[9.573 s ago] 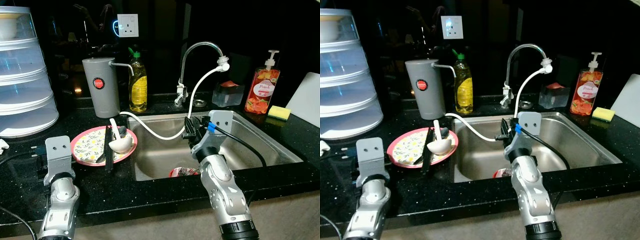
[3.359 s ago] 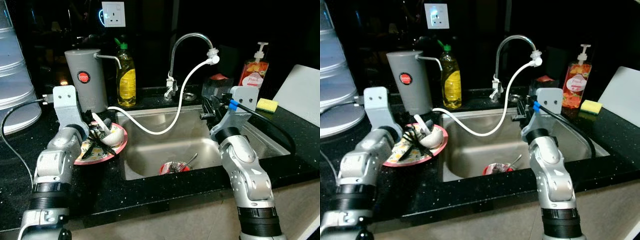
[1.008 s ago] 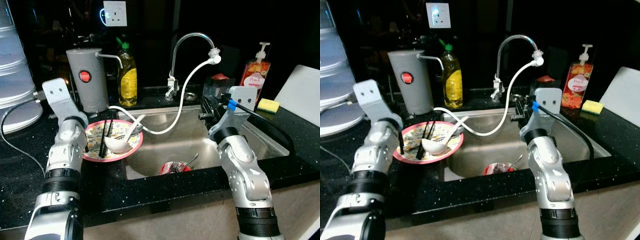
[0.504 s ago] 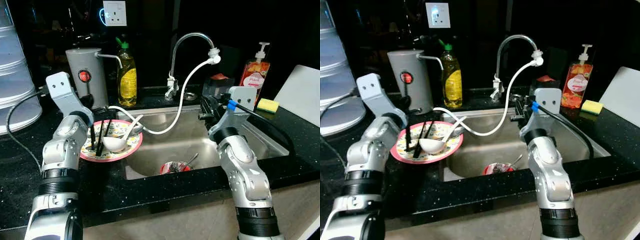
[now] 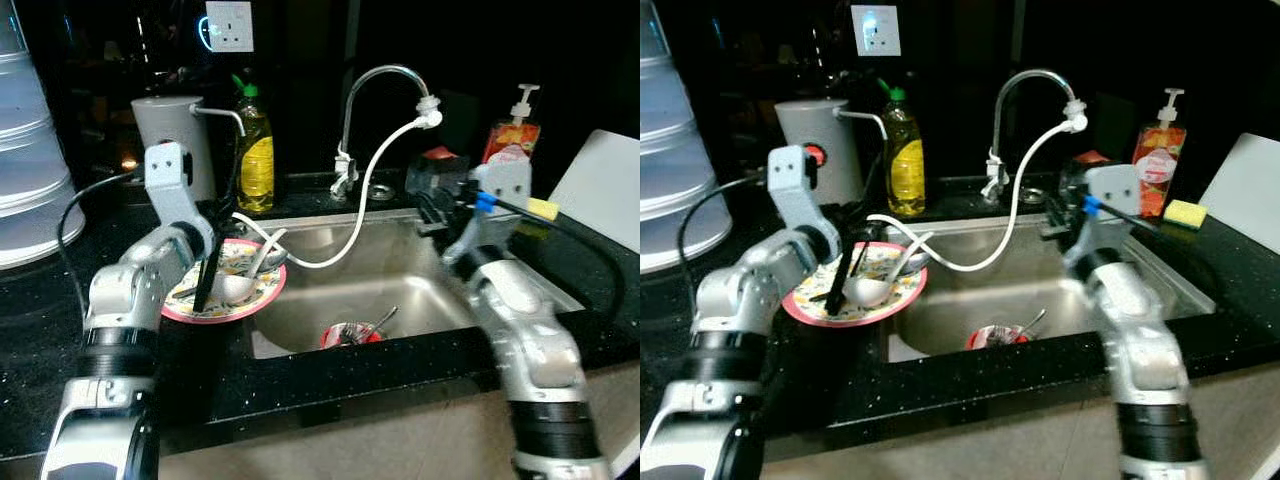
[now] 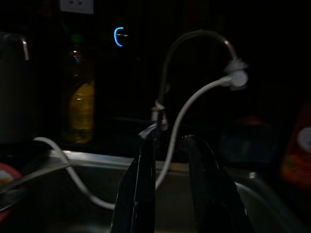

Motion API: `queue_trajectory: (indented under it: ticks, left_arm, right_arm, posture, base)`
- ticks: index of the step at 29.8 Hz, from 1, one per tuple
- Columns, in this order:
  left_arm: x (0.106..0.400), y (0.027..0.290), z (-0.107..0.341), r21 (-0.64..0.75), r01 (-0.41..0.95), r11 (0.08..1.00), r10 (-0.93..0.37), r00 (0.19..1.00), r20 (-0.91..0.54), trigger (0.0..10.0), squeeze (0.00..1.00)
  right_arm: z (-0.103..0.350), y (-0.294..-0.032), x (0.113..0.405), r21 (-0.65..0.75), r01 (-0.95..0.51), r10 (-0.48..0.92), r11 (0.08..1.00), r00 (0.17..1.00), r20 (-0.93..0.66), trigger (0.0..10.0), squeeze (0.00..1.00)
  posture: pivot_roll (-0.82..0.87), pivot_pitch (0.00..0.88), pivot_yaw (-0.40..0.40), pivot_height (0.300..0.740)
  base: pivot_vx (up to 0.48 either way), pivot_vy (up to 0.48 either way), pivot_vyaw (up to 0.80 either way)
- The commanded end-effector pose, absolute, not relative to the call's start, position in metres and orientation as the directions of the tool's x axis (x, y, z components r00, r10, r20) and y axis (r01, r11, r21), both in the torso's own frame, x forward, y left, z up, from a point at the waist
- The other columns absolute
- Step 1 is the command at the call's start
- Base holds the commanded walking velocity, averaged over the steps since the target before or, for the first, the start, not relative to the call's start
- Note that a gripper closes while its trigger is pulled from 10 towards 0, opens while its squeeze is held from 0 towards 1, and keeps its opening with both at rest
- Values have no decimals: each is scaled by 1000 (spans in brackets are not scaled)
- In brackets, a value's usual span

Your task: Kitchen organization

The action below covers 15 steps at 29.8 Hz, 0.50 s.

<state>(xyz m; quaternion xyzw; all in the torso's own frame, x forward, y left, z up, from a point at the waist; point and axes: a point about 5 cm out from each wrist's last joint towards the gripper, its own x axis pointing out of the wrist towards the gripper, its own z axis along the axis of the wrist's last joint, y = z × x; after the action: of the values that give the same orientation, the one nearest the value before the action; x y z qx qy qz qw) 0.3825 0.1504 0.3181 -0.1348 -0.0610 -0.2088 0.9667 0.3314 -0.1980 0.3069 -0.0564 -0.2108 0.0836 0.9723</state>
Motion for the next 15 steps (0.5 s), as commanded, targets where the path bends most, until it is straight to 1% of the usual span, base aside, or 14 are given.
queue_trajectory:
  ticks: [1,2,4,5,8,10,11,14,15]
  left_arm:
    - [388,128,316,-222,488,844,-465,872,151,10000,0]
    - [389,122,315,-219,499,839,-477,867,148,10000,0]
    - [391,100,314,-229,565,792,-549,825,135,10000,0]
    - [391,100,314,-229,565,792,-549,825,135,10000,0]
    - [390,71,309,-228,651,724,-647,756,103,10000,0]
    - [392,57,302,-206,662,721,-664,745,71,10000,0]
    - [394,54,300,-199,660,724,-663,746,61,10000,0]
    - [396,37,292,-188,669,719,-677,735,29,10000,0]
    - [396,37,292,-188,669,719,-677,735,29,10000,0]
  right_arm:
    - [294,-203,332,-187,-175,223,967,934,279,10000,0]
    - [290,-205,332,-205,-180,227,962,945,237,10000,0]
    - [283,-209,331,-214,-220,256,952,953,161,10000,0]
    - [283,-209,331,-214,-220,256,952,953,161,10000,0]
    - [285,-211,328,-205,-253,286,945,946,150,10000,0]
    - [289,-212,328,-194,-243,277,950,946,170,10000,0]
    - [290,-213,328,-189,-240,273,952,946,175,10000,0]
    - [291,-207,329,-174,-244,275,954,945,179,10000,0]
    - [291,-207,329,-174,-244,275,954,945,179,10000,0]
  posture:
    - [-85,45,-37,740]
    - [-85,45,-37,740]
    - [-98,47,-31,740]
    - [-98,47,-31,740]
    - [-100,48,-26,740]
    - [-103,49,-24,740]
    - [-103,49,-24,740]
    - [-111,54,-17,740]
    - [-111,54,-17,740]
  base:
    - [0,0,0]
    - [0,0,0]
    - [0,0,0]
    - [0,0,0]
    - [0,0,0]
    - [0,0,0]
    - [0,0,0]
    - [0,0,0]
    - [0,0,0]
